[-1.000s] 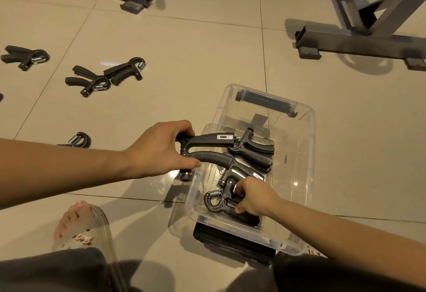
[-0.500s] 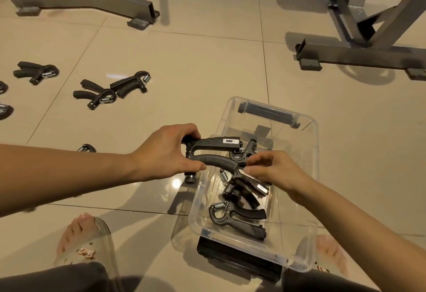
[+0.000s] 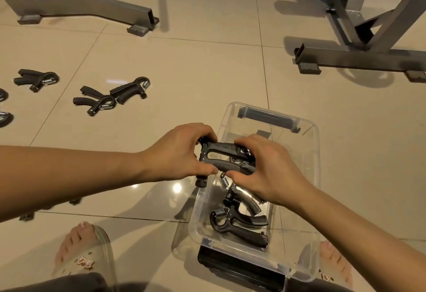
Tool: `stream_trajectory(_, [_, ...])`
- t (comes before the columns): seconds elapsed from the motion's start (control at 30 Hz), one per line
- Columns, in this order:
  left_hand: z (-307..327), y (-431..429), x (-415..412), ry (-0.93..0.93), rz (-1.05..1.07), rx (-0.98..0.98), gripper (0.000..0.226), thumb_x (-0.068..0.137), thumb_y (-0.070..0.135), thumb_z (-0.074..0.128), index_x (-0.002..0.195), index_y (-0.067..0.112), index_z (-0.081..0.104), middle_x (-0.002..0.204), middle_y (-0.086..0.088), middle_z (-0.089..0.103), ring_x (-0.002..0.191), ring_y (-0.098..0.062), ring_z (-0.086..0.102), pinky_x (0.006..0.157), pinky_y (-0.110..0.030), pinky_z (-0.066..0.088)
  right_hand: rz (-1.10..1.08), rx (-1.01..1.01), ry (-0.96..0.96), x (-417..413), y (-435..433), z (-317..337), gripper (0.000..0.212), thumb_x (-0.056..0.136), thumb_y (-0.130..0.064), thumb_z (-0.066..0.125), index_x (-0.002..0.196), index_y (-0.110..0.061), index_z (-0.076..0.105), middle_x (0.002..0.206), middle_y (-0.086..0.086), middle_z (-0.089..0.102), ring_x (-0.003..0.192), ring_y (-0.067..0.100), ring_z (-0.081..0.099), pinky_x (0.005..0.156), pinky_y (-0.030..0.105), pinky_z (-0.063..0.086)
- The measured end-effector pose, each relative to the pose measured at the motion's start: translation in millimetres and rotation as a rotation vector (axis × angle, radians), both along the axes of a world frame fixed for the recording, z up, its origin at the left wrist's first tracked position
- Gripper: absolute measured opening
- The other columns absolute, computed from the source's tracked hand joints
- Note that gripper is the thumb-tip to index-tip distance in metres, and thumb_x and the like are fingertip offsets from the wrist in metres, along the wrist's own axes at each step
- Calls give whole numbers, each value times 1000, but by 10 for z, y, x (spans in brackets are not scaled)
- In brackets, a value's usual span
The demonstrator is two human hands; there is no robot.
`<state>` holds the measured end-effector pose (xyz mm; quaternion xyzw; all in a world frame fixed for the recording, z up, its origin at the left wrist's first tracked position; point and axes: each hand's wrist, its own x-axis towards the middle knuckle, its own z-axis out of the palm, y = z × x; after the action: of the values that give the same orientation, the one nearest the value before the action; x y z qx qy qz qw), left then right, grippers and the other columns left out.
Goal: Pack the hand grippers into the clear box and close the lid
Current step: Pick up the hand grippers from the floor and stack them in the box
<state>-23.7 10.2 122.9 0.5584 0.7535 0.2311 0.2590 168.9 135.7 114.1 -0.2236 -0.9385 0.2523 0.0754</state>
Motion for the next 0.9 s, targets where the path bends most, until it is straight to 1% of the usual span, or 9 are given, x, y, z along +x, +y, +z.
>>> stream_trajectory(0.1, [3, 8, -49, -235, 135, -59, 43, 75, 30, 87, 112, 28, 66, 100, 12, 69, 88, 1, 64, 74, -15, 50, 27, 44, -49, 38, 30, 9, 58, 77, -52, 71, 127, -25, 63, 107, -10, 62, 94, 11, 59, 83, 33, 53])
stream_trajectory(0.2, [3, -1, -171, -607, 350, -127, 33, 86, 15, 78, 117, 13, 69, 97, -10, 76, 86, -22, 74, 78, -33, 61, -9, 21, -40, 102, 84, -7, 59, 76, -53, 71, 126, -22, 64, 104, -10, 62, 92, 10, 59, 84, 32, 53])
stream_trajectory(0.27, [2, 8, -204, -750, 423, -145, 25, 89, 5, 72, 114, 2, 70, 92, -19, 76, 79, -27, 74, 75, -35, 63, -49, 7, -22, 138, 130, -12, 58, 74, -53, 70, 124, -23, 64, 103, -11, 61, 91, 10, 58, 84, 31, 52])
stream_trajectory(0.4, [-24, 118, -135, -783, 470, -140, 19, 89, -2, 70, 109, -5, 70, 84, -22, 75, 68, -21, 71, 67, -29, 62, -38, -23, -60, 165, 135, -71, 64, 75, -55, 66, 130, -24, 57, 111, -12, 55, 98, 10, 55, 86, 30, 51])
stream_trajectory(0.53, [-33, 234, 22, -757, 427, -149, 16, 93, -2, 65, 108, -4, 70, 89, -22, 75, 69, -20, 70, 69, -29, 61, -2, 40, -94, 172, 132, -126, 63, 79, -47, 71, 135, -26, 51, 116, -11, 54, 101, 12, 55, 85, 30, 49])
stream_trajectory(0.6, [-47, 271, 64, -668, 326, -144, 16, 94, 5, 66, 109, 3, 71, 89, -17, 76, 74, -19, 71, 75, -34, 62, -20, 54, -106, 186, 172, -147, 61, 79, -43, 73, 133, -26, 52, 116, -11, 57, 100, 12, 56, 84, 29, 49])
stream_trajectory(0.67, [-82, 287, 20, -335, 97, -131, 28, 92, 26, 71, 117, 14, 71, 95, -4, 75, 85, -13, 69, 86, -39, 59, -70, -7, -151, 215, 211, -193, 58, 77, -41, 76, 129, -27, 54, 113, -11, 59, 99, 12, 57, 82, 28, 48])
stream_trajectory(0.77, [-133, 256, -68, 138, -198, -169, 82, 77, 63, 75, 145, 24, 50, 138, 9, 49, 122, -8, 49, 105, -29, 44, -151, -46, -311, 246, 258, -319, 46, 74, -41, 78, 114, -30, 59, 102, -11, 64, 92, 15, 61, 75, 31, 51])
stream_trajectory(0.9, [-239, 168, -140, 294, -360, -191, 116, 69, 77, 70, 160, 26, 19, 165, 9, 13, 149, -12, 16, 119, -30, 18, -186, -50, -524, 192, 256, -573, 42, 72, -38, 79, 108, -26, 59, 100, -6, 66, 91, 19, 62, 74, 34, 54])
